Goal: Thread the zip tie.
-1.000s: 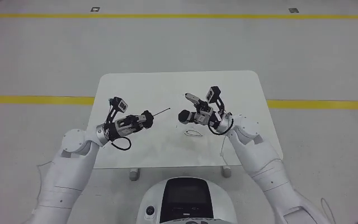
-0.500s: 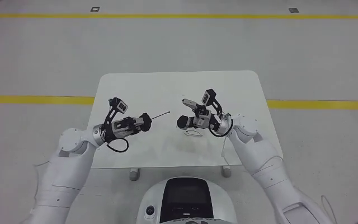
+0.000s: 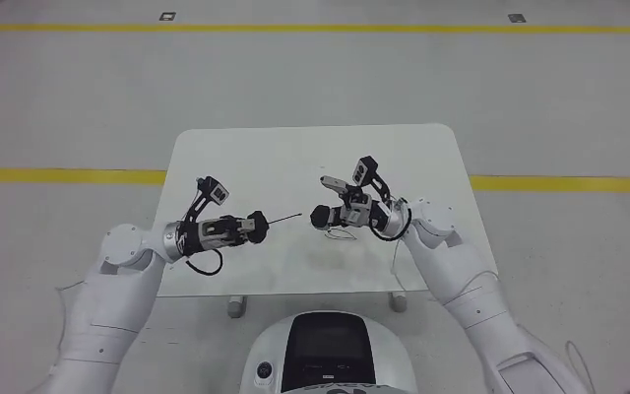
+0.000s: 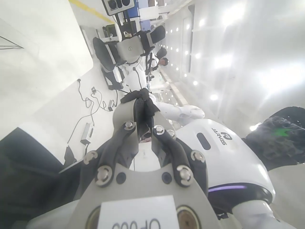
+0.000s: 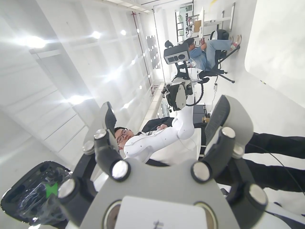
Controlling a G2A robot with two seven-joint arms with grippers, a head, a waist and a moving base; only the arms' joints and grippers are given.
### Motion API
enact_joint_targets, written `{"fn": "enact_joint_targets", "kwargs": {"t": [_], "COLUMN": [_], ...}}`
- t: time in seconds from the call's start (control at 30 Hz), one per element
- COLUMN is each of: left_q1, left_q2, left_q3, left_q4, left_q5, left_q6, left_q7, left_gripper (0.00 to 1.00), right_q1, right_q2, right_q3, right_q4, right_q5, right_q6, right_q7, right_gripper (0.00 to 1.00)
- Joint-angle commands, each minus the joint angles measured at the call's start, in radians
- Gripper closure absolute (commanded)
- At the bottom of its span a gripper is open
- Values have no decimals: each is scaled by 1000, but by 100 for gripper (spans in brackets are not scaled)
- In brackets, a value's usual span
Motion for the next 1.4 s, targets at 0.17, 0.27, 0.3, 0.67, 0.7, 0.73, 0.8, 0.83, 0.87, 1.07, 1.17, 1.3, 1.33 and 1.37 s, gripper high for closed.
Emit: {"fn": "enact_joint_targets", "kwargs": {"t": [0.17, 0.27, 0.3, 0.67, 0.7, 0.73, 0.8, 0.83, 0.87, 1.07, 1.17, 1.3, 1.33, 1.37], "left_q1": [14, 21, 23, 28, 28, 28, 28, 28, 28, 28, 28, 28, 28, 28], "left_q2": [12, 16, 17, 22, 22, 22, 22, 22, 22, 22, 22, 22, 22, 22], "left_q3": [-11, -14, -15, -17, -17, -17, -17, -17, -17, -17, -17, -17, -17, -17], "left_q4": [-11, -15, -16, -18, -18, -18, -18, -18, -18, -18, -18, -18, -18, -18], "left_q5": [30, 26, 26, 27, 27, 27, 27, 27, 27, 27, 27, 27, 27, 27], "left_q6": [-2, -2, -3, -2, -2, -2, -2, -2, -2, -2, -2, -2, -2, -2], "left_q7": [-11, -10, -11, -14, -14, -14, -14, -14, -14, -14, -14, -14, -14, -14], "left_gripper": [100, 100, 100, 100, 100, 100, 100, 100, 100, 100, 100, 100, 100, 100], "right_q1": [-4, -4, -3, 3, 4, 5, 5, 5, 5, 1, -1, -3, -3, -4], "right_q2": [3, 6, 8, 14, 15, 17, 19, 20, 22, 28, 31, 34, 35, 35], "right_q3": [-22, -29, -33, -50, -51, -52, -54, -54, -55, -60, -64, -67, -68, -69], "right_q4": [-26, -31, -32, -40, -41, -43, -51, -54, -56, -70, -76, -84, -86, -87], "right_q5": [-12, -31, -39, -65, -70, -76, -85, -89, -93, -113, -117, -119, -119, -119], "right_q6": [2, 4, 4, 11, 13, 14, 15, 17, 20, 35, 39, 42, 42, 42], "right_q7": [21, 34, 41, 33, 33, 35, 42, 45, 47, 51, 51, 50, 49, 48], "right_gripper": [11, 42, 51, 65, 66, 67, 69, 70, 74, 83, 84, 85, 85, 85]}}
